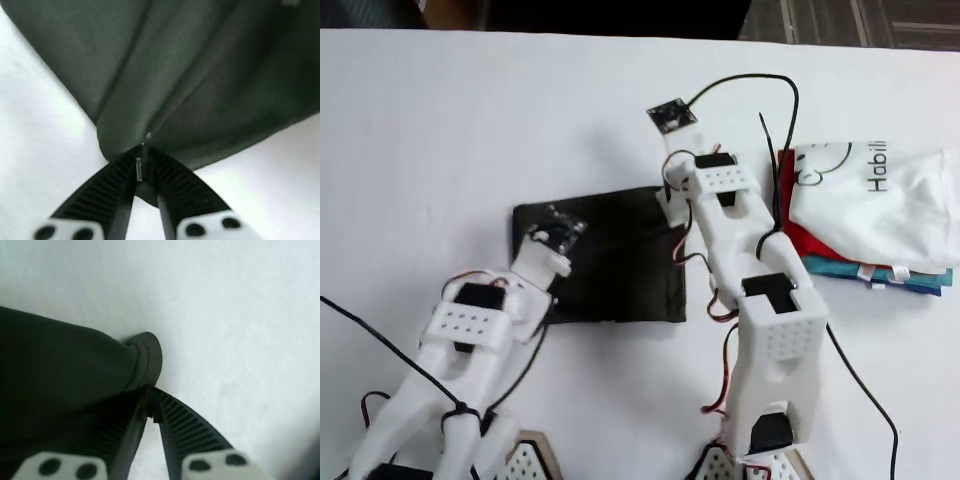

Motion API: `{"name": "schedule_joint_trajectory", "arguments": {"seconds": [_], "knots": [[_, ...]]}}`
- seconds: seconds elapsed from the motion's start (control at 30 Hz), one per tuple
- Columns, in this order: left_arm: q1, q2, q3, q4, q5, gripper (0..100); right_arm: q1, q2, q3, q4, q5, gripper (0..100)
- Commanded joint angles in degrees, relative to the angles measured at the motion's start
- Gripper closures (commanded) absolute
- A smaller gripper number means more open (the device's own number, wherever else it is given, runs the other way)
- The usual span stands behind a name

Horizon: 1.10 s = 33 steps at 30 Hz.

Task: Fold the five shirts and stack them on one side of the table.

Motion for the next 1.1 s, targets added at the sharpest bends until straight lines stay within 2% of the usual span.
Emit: {"name": "schedule_joint_trajectory", "arguments": {"seconds": [0.0,0.27,0.47,0.6,0.73,0.83,0.93,1.07], "knots": [[0.00,-1.58,0.22,-0.62,-0.53,98,-0.48,0.40,-1.85,-0.48,-0.09,97.7],[1.32,-2.11,-1.54,2.46,-0.44,98,-0.31,-0.48,-3.16,-0.13,0.00,97.7],[0.79,-2.99,-16.92,16.35,-0.18,98,2.24,-9.19,-13.80,15.43,-0.44,97.4],[0.79,-4.57,-24.84,17.14,-0.26,98,1.80,-13.67,-12.75,24.92,0.00,97.0],[0.62,3.78,-26.51,9.49,0.00,98,0.13,-18.15,-3.96,26.07,0.00,97.5],[-1.14,16.09,-31.43,4.22,4.57,98,-0.92,-24.57,7.12,22.37,0.00,97.5],[-2.73,27.25,-40.13,2.99,7.91,98,-3.38,-32.92,20.92,16.13,0.00,97.5],[-2.81,39.47,-50.77,2.99,8.35,98,-8.57,-43.12,37.45,6.90,0.00,97.5]]}}
